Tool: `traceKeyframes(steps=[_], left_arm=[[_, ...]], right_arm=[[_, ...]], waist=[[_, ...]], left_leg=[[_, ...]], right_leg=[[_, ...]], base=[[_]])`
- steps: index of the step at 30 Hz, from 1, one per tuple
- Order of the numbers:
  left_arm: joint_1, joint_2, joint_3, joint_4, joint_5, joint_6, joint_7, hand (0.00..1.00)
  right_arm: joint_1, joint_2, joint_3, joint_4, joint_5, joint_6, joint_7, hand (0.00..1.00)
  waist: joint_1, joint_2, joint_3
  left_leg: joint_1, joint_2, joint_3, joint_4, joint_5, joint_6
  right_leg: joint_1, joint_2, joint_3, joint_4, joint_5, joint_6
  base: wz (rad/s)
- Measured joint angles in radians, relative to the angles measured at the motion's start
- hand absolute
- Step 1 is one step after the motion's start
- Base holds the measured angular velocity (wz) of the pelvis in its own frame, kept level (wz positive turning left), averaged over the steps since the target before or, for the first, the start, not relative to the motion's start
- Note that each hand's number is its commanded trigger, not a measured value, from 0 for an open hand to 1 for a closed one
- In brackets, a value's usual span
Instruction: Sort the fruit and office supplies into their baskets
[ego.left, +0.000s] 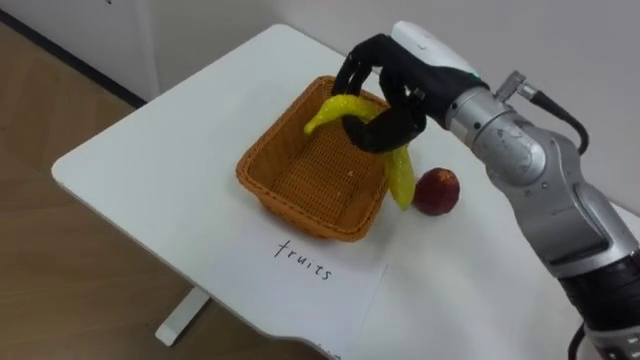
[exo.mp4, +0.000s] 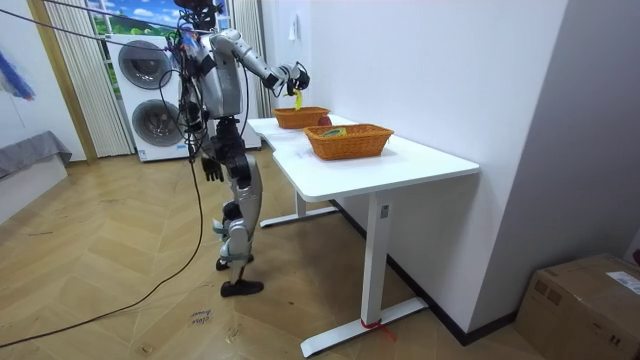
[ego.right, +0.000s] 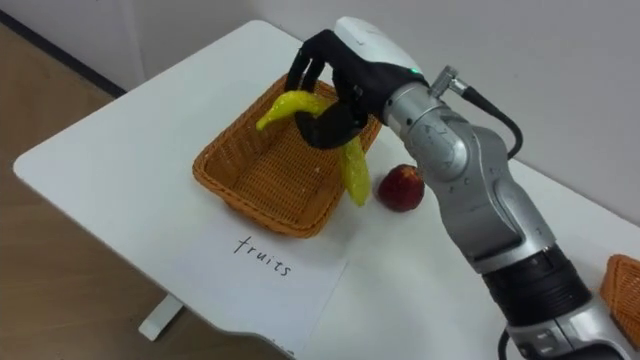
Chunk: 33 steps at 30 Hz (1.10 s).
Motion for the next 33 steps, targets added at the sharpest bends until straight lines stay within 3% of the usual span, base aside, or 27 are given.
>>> traceKeyframes(steps=[18,20,21,22,23,24,33], left_arm=[[-0.004,-0.002,-0.003,0.0,0.0,0.0,0.001,0.0],[-0.001,-0.002,-0.005,0.0,0.0,0.0,0.001,0.0],[-0.001,-0.002,-0.005,0.001,0.0,0.0,0.001,0.0],[0.002,-0.002,-0.006,0.001,0.0,0.0,0.001,0.0],[0.003,-0.002,-0.006,0.001,0.0,0.0,0.001,0.0],[0.003,-0.002,-0.007,0.001,0.0,0.0,0.001,0.0],[0.006,-0.002,-0.008,0.003,0.0,0.0,0.001,0.0]], right_arm=[[-0.014,0.022,0.016,0.095,0.005,-0.032,-0.048,1.0],[-0.014,0.022,0.016,0.103,0.01,-0.032,-0.048,0.62],[-0.014,0.022,0.016,0.103,0.012,-0.032,-0.049,0.52],[-0.014,0.023,0.016,0.103,0.012,-0.036,-0.05,0.25],[-0.014,0.023,0.016,0.103,0.011,-0.039,-0.05,0.09],[-0.014,0.025,0.016,0.103,0.009,-0.041,-0.05,0.0],[-0.014,0.049,0.016,0.103,0.008,-0.041,-0.05,0.0]], waist=[[0.014,0.005,0.0037],[0.014,0.006,0.004],[0.014,0.006,0.0045],[0.014,0.007,0.0053],[0.014,0.008,0.0058],[0.013,0.009,0.0067],[0.014,0.012,0.0075]], left_leg=[[0.0,-0.002,-0.015,0.001,0.0,0.0],[0.0,-0.002,-0.015,0.004,0.0,0.0],[0.0,-0.002,-0.015,0.006,0.0,0.0],[0.0,-0.002,-0.014,0.006,0.0,0.0],[0.0,-0.002,-0.014,0.006,0.0,0.0],[0.0,-0.002,-0.014,0.005,0.0,0.0],[0.0,-0.002,-0.014,0.004,0.0,0.0]], right_leg=[[0.008,0.0,-0.016,-0.001,0.0,0.0],[0.009,0.0,-0.015,-0.001,0.0,0.0],[0.009,0.0,-0.015,-0.001,0.0,0.0],[0.009,0.0,-0.012,-0.001,0.0,0.0],[0.009,0.0,-0.012,-0.001,0.0,0.0],[0.009,0.0,-0.011,-0.001,0.0,0.0],[0.01,0.0,-0.011,-0.001,0.0,0.0]], base=[[0.03],[0.0],[0.0],[0.0],[0.0],[0.0],[0.0]])
